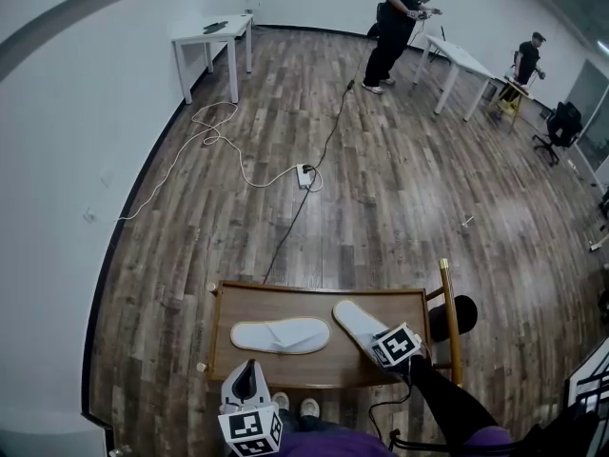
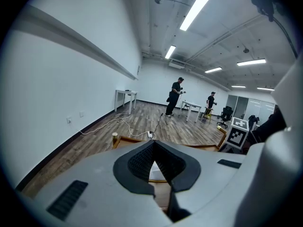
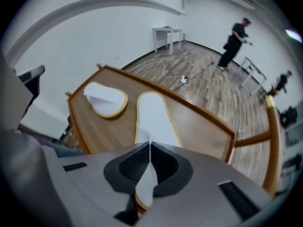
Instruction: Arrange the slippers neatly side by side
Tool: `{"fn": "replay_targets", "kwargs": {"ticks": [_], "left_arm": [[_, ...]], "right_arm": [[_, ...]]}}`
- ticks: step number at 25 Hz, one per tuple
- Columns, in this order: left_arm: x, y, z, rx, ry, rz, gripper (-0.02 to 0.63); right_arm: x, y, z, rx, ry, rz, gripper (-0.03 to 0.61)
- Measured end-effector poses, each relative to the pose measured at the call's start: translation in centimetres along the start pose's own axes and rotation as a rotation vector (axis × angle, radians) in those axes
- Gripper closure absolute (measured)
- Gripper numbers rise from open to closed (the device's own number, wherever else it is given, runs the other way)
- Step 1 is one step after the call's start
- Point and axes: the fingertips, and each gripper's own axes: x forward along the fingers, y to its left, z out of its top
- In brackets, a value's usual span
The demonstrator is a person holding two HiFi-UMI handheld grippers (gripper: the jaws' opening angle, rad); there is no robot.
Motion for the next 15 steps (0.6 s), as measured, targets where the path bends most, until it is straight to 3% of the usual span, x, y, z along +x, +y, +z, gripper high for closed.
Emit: {"fn": "replay_targets", "kwargs": {"ticks": [8, 12, 15], "left_arm": [[-0.1, -0.1, 0.4, -0.004, 0.006, -0.004, 0.612], [-0.3, 0.0, 0.1, -0.007, 0.001, 0.000, 0.614], [-0.4, 0.3, -0.1, -0.014, -0.003, 0.010, 0.613]], "right_arm": [[-4.6, -1.2, 1.2, -0.891, 0.113, -0.103, 0.569], [-5.4, 0.7, 1.0, -1.213, 0.105, -0.079, 0.569], [-4.8, 2.2, 0.3, -1.394, 0.093, -0.051, 0.569]]}}
